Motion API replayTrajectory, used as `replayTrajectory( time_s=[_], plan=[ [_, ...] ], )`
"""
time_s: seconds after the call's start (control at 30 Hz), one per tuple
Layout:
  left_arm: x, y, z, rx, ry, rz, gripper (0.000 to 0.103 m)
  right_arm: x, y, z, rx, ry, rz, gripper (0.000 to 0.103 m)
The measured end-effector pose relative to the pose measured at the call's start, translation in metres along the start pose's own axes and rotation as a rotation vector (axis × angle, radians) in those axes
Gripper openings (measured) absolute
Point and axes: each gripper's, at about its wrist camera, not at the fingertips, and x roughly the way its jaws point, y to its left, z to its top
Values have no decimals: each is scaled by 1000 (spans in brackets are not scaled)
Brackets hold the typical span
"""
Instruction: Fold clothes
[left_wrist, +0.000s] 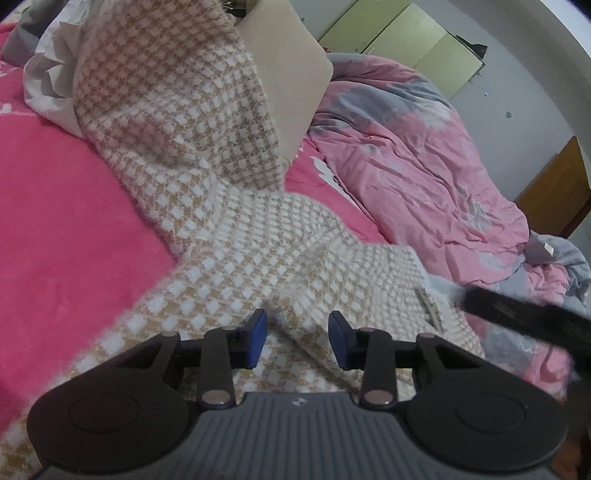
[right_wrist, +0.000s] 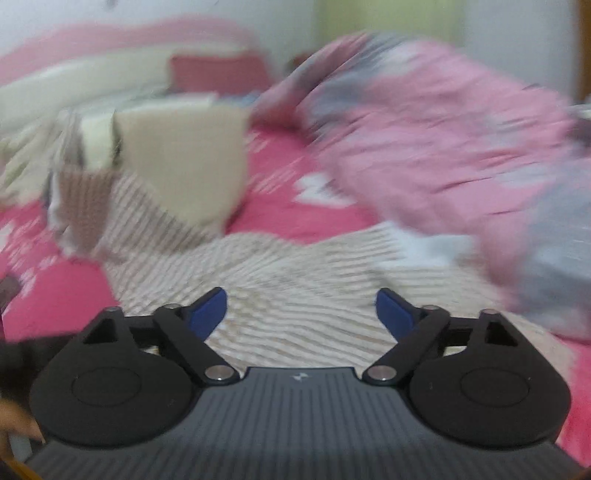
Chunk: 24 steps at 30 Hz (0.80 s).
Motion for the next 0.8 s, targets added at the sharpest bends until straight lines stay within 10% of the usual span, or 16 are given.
replayTrajectory(
  time_s=[0.43, 0.63, 0.8],
  plan=[
    [12, -4, 2, 48, -21, 42, 14, 140, 29, 29, -224, 366, 246, 69],
    [11, -12, 1, 76, -67, 44, 11, 123, 27, 28, -244, 304, 220, 27],
    [1, -21, 11, 129, -152, 38, 10, 102, 15, 36, -201, 195, 215, 20]
  ],
)
